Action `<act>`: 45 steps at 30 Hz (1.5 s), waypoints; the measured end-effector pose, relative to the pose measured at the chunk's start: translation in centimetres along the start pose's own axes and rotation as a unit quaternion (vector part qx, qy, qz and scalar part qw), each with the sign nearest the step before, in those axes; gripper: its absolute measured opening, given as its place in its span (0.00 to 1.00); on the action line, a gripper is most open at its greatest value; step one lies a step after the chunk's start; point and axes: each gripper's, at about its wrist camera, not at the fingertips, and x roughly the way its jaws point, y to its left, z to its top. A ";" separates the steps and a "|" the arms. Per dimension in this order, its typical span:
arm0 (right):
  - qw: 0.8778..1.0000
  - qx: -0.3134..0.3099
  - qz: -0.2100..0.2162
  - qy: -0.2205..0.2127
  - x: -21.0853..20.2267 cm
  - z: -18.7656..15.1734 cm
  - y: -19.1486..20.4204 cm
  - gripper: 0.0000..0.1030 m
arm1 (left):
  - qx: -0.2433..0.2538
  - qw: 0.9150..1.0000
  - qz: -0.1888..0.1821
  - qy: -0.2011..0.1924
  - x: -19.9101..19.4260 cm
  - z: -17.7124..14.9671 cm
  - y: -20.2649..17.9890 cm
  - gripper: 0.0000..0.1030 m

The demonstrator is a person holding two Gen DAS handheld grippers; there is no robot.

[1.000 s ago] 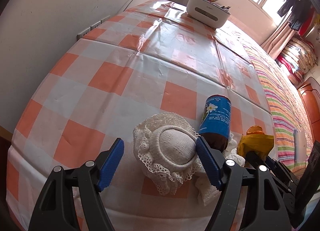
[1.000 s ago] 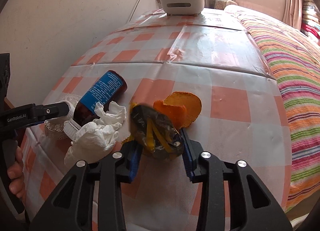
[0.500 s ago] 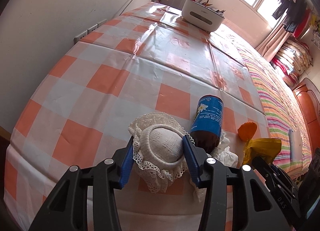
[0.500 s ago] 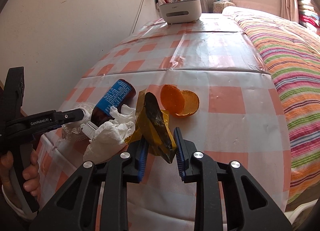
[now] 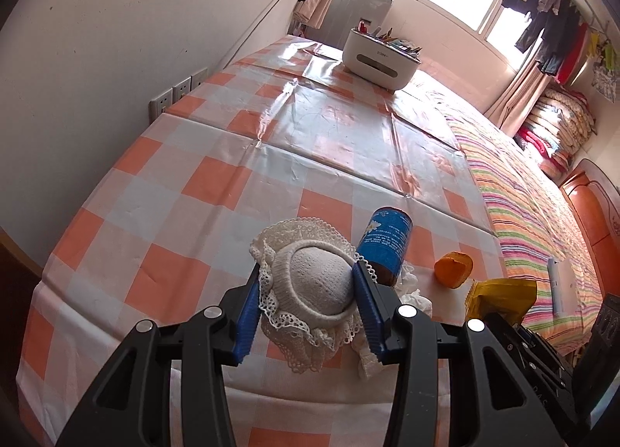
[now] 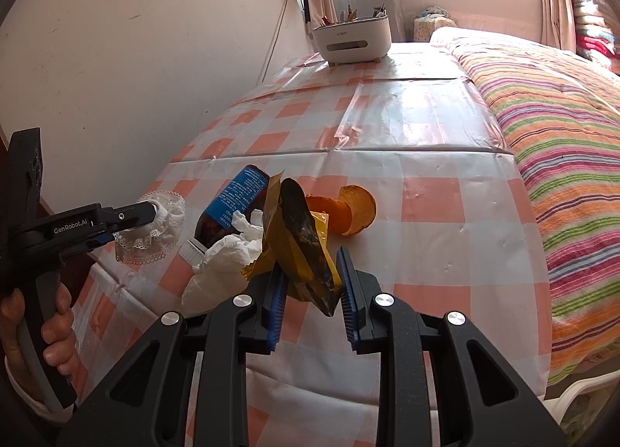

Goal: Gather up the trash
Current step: 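Lift both held items and carry them over the cream bin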

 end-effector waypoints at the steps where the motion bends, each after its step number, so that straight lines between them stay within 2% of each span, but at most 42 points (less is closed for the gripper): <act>1: 1.000 -0.001 0.000 -0.002 -0.2 0.0 0.1 0.23 | 0.004 1.000 0.000 -0.004 -0.4 -0.1 -0.2 0.42; 14: 0.998 -0.031 -0.039 -0.035 -3.2 -0.8 0.2 0.23 | 0.056 0.997 -0.031 -0.034 -3.6 -2.6 -4.6 0.43; 26: 0.996 -0.029 -0.072 -0.054 -6.3 -1.7 -2.1 0.23 | 0.088 0.994 -0.055 -0.025 -3.6 -4.8 -7.7 0.43; 45: 0.990 -0.017 -0.115 -0.077 -11.1 -3.5 -5.6 0.23 | 0.150 0.985 -0.090 -0.014 -3.7 -8.1 -13.9 0.43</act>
